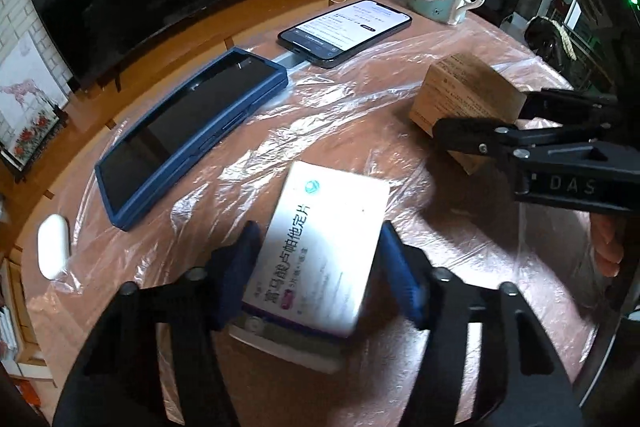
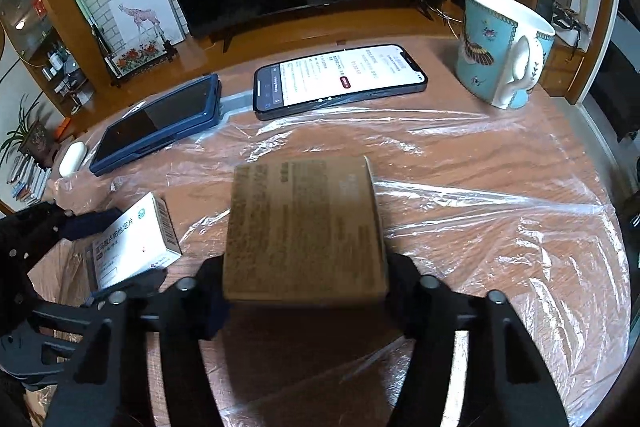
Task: Collect trash
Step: 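Grasp the white medicine box with the left tool while the right tool grasps the brown cardboard box, then carry the white medicine box and brown cardboard box down over the black trash bin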
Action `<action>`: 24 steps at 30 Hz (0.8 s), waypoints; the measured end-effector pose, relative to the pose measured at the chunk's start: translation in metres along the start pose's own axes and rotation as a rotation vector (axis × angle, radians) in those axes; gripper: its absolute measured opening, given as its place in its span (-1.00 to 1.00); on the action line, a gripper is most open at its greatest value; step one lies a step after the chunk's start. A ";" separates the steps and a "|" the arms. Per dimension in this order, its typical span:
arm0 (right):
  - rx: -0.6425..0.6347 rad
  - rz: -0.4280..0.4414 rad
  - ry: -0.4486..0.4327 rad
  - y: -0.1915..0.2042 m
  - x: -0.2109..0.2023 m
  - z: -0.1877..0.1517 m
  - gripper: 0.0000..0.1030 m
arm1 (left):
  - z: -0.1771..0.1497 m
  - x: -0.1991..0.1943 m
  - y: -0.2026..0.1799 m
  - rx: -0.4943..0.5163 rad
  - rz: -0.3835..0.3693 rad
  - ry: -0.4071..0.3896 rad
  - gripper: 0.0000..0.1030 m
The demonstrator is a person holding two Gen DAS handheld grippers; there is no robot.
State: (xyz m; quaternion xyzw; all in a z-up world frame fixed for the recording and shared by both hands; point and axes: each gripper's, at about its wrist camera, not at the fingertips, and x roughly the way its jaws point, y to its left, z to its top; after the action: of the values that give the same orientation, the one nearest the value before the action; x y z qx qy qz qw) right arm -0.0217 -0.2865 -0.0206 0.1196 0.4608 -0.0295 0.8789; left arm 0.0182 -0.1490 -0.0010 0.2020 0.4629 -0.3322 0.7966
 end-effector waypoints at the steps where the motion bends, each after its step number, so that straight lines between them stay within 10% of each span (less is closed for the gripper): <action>1: 0.002 0.014 0.000 -0.001 0.000 -0.001 0.12 | 0.000 0.000 0.000 -0.006 -0.001 0.000 0.03; 24: -0.022 0.200 -0.025 -0.026 -0.061 -0.018 0.12 | -0.024 -0.054 -0.023 -0.214 0.005 -0.118 0.01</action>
State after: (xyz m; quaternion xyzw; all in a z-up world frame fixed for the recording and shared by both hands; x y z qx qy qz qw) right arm -0.0750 -0.3112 0.0144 0.1552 0.4358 0.0620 0.8844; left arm -0.0317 -0.1313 0.0338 0.0970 0.4476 -0.2900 0.8403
